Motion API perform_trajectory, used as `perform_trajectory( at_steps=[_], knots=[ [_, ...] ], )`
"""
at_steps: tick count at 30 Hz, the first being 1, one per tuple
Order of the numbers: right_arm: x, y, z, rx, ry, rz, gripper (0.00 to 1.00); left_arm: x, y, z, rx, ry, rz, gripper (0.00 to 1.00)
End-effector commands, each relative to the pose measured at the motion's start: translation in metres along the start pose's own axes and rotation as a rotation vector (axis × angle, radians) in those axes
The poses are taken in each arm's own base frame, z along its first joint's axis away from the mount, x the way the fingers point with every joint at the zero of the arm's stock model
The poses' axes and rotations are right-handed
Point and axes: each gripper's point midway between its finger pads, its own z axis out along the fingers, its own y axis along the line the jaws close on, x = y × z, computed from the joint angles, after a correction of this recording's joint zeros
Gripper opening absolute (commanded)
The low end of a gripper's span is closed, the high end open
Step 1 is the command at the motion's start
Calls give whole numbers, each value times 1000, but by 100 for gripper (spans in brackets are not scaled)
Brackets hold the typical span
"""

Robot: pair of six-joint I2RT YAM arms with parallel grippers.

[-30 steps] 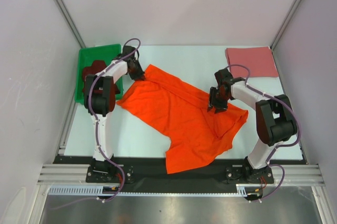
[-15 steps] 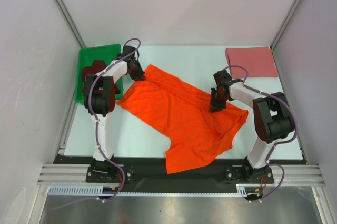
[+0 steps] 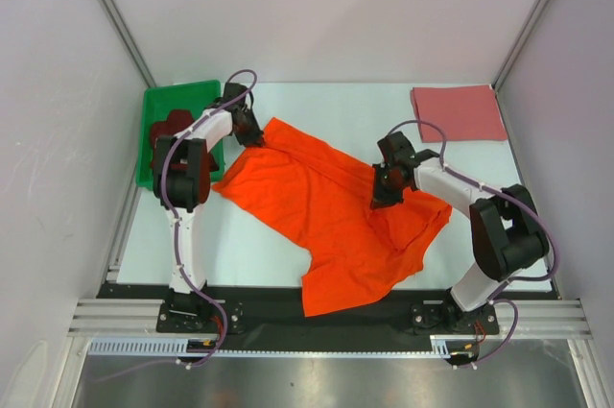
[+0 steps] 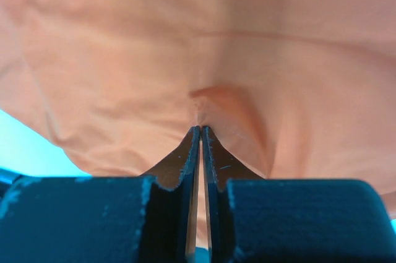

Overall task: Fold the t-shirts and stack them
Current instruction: Fold the tshirt

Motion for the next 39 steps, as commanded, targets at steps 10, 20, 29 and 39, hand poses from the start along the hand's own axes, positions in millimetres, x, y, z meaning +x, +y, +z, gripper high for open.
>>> perform_trajectory(
  at_steps=[10,20,29,39],
  knots=[
    [54,75,25,-179,131,-35,20,-3,9,-17,-60,2,64,34],
    [20,34,-39,-111,-35,0,48,4,7,-54,-65,-7,60,55],
    [-31,-47,-70,-116,-126,244,46,2,-25,-82,9,-80,51,54],
    [-38,-105,-72,-32,-132,389,20,-33,-72,-62,228,-92,84,36]
  ],
)
